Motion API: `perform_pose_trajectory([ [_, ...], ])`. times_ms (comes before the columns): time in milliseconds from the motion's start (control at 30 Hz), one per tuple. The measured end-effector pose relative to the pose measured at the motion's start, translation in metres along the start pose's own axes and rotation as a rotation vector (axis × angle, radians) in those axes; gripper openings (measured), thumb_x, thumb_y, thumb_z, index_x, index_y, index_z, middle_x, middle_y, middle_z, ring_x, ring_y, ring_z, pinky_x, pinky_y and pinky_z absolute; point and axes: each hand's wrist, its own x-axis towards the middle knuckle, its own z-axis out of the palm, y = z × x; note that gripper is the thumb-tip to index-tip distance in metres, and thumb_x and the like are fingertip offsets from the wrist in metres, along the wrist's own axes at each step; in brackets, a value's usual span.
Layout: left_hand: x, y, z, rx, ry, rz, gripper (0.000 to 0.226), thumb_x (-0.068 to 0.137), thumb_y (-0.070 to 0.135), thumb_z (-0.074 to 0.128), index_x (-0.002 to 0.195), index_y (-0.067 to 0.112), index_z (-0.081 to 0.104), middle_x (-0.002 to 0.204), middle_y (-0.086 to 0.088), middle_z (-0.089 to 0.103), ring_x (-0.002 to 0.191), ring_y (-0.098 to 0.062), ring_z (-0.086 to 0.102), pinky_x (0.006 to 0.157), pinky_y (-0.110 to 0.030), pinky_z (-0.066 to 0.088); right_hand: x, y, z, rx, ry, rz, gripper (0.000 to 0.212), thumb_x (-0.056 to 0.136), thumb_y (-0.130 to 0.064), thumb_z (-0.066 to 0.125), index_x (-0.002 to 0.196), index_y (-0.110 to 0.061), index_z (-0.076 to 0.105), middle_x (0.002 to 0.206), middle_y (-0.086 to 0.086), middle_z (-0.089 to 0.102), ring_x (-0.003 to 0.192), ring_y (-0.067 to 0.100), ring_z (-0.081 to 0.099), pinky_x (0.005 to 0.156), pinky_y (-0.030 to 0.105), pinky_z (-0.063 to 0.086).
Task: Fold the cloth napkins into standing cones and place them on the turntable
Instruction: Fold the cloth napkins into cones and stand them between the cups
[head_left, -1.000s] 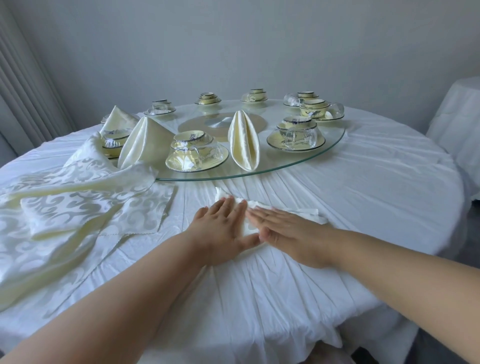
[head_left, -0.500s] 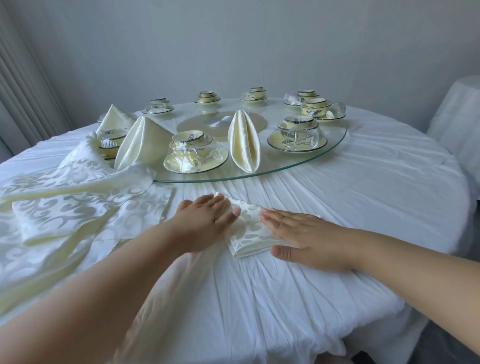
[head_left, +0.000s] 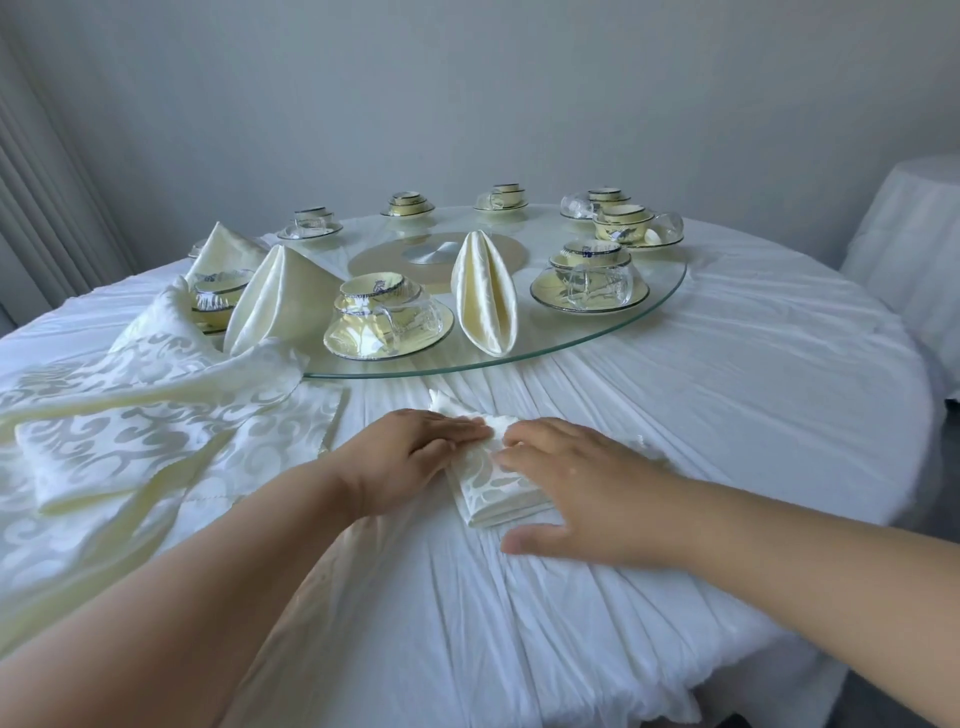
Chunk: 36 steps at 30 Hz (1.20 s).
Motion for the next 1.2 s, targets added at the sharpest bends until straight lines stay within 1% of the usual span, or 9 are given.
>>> perform_pose_trajectory([
  [133, -0.003, -0.005, 0.002, -0.187, 0.019, -0.062, 0.048, 0.087, 0.03, 0.032, 0.127, 0.03, 0.06, 0.133, 0.016, 0.057, 0.126, 0.003, 0.045, 0.113, -0.024, 0.028, 0.023, -0.015, 0.014, -0.032, 0.253, -0.212, 0.037, 0.086, -0.052, 0.05, 0.102, -0.021, 0.063, 0.098, -0.005, 0.059, 0.092, 0.016, 0.054, 0.083, 0.029, 0.046],
  [300, -0.005, 0.0, -0.006, -0.482, -0.067, -0.138, 0.055, 0.069, 0.018, 0.041, 0.116, 0.039, 0.061, 0.122, 0.018, 0.063, 0.119, -0.002, 0.052, 0.103, -0.022, 0.037, 0.038, -0.004, -0.008, 0.288, 0.33, -0.051, 0.032, 0.095, -0.04, 0.044, 0.086, -0.014, 0.06, 0.083, -0.005, 0.056, 0.077, 0.014, 0.051, 0.066, 0.027, 0.039],
  [367, 0.0, -0.001, -0.009, -0.371, -0.095, -0.131, 0.056, 0.07, 0.015, 0.046, 0.122, 0.03, 0.06, 0.119, 0.014, 0.064, 0.112, -0.002, 0.055, 0.092, -0.018, 0.042, 0.046, 0.007, -0.019, 0.464, 0.35, 0.067, 0.028, 0.097, -0.03, 0.05, 0.081, -0.008, 0.058, 0.072, -0.001, 0.054, 0.065, 0.011, 0.048, 0.061, 0.031, 0.038],
  [467, 0.012, -0.002, -0.008, -0.112, 0.083, -0.152, 0.015, 0.091, 0.022, 0.058, 0.104, 0.023, 0.066, 0.099, 0.01, 0.067, 0.095, -0.008, 0.06, 0.079, -0.023, 0.045, 0.055, 0.017, -0.027, 0.645, 0.369, 0.163, 0.027, 0.098, -0.023, 0.051, 0.077, -0.008, 0.057, 0.059, -0.008, 0.041, 0.049, 0.002, 0.037, 0.05, 0.019, 0.028],
  [600, 0.026, -0.002, -0.013, -0.157, 0.23, -0.105, 0.013, 0.092, 0.024, 0.059, 0.084, 0.014, 0.063, 0.078, 0.0, 0.063, 0.072, -0.015, 0.054, 0.071, -0.033, 0.044, 0.047, 0.029, -0.031, 0.857, 0.44, 0.194, 0.035, 0.093, -0.046, 0.054, 0.082, -0.014, 0.058, 0.06, -0.014, 0.043, 0.054, -0.001, 0.037, 0.055, 0.021, 0.03],
  [700, 0.03, 0.0, -0.03, -0.249, 0.254, -0.107, 0.015, 0.091, 0.023, 0.062, 0.079, 0.014, 0.062, 0.07, 0.004, 0.057, 0.064, -0.007, 0.046, 0.063, -0.028, 0.038, 0.036, 0.039, -0.026, 0.641, 0.371, 0.228, 0.054, 0.068, -0.074, 0.064, 0.093, -0.026, 0.056, 0.077, -0.013, 0.054, 0.068, 0.006, 0.048, 0.062, 0.026, 0.037],
  [867, 0.036, 0.005, -0.047, -0.204, 0.242, -0.197, 0.009, 0.091, 0.021, 0.062, 0.087, 0.014, 0.067, 0.085, -0.01, 0.068, 0.068, -0.01, 0.053, 0.065, -0.026, 0.041, 0.032, 0.044, -0.02, 0.442, 0.507, 0.252, 0.032, 0.078, -0.046, 0.071, 0.078, -0.019, 0.054, 0.069, -0.002, 0.05, 0.063, 0.016, 0.046, 0.06, 0.034, 0.039],
  [1033, 0.042, 0.014, -0.051, -0.198, 0.232, -0.206, 0.016, 0.091, 0.018, 0.063, 0.076, 0.025, 0.063, 0.064, 0.014, 0.06, 0.057, 0.004, 0.049, 0.055, -0.013, 0.038, 0.037, 0.047, -0.016, 0.569, 0.508, 0.292, 0.034, 0.083, -0.036, 0.07, 0.075, -0.007, 0.054, 0.064, -0.002, 0.049, 0.059, 0.014, 0.042, 0.057, 0.031, 0.032],
  [1200, 0.046, 0.009, -0.036, -0.068, 0.47, -0.383, 0.032, 0.091, 0.001, 0.045, 0.107, 0.018, 0.067, 0.1, 0.005, 0.069, 0.095, -0.015, 0.062, 0.075, -0.024, 0.044, 0.034, 0.067, -0.019, 0.77, 0.601, 0.362, 0.036, 0.078, -0.035, 0.07, 0.08, 0.0, 0.062, 0.068, 0.007, 0.058, 0.065, 0.015, 0.049, 0.06, 0.03, 0.037],
])
